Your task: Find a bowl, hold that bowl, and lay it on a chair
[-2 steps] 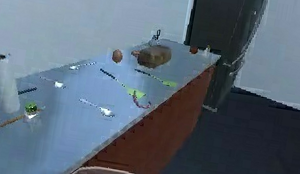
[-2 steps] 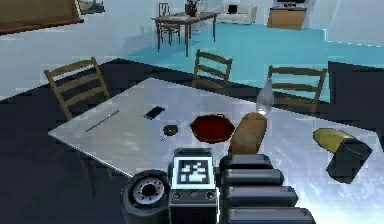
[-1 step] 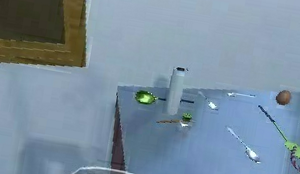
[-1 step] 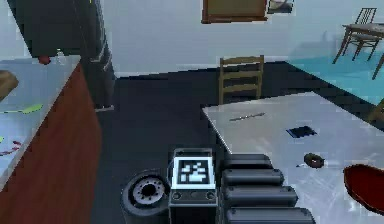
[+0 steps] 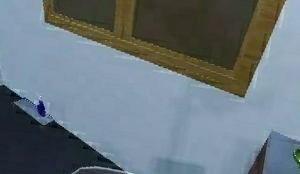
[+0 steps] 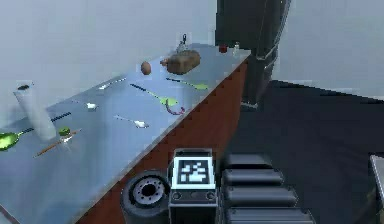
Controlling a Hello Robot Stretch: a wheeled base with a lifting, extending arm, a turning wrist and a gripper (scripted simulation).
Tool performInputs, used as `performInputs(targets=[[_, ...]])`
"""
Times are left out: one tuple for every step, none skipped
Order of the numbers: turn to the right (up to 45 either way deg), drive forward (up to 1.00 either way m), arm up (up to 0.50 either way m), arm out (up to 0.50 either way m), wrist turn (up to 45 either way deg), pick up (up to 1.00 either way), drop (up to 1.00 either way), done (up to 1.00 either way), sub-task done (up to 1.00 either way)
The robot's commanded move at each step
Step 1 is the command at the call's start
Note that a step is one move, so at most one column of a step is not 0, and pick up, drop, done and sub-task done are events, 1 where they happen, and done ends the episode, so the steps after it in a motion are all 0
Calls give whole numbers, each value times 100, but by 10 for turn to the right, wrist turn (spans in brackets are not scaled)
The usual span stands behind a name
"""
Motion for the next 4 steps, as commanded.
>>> performInputs(targets=[[-300, 0, 0, 0, 0, 0, 0, 0, 0], [0, 40, 0, 0, 0, 0, 0, 0, 0], [-450, 0, 0, 0, 0, 0, 0, 0, 0], [-150, 0, 0, 0, 0, 0, 0, 0, 0]])
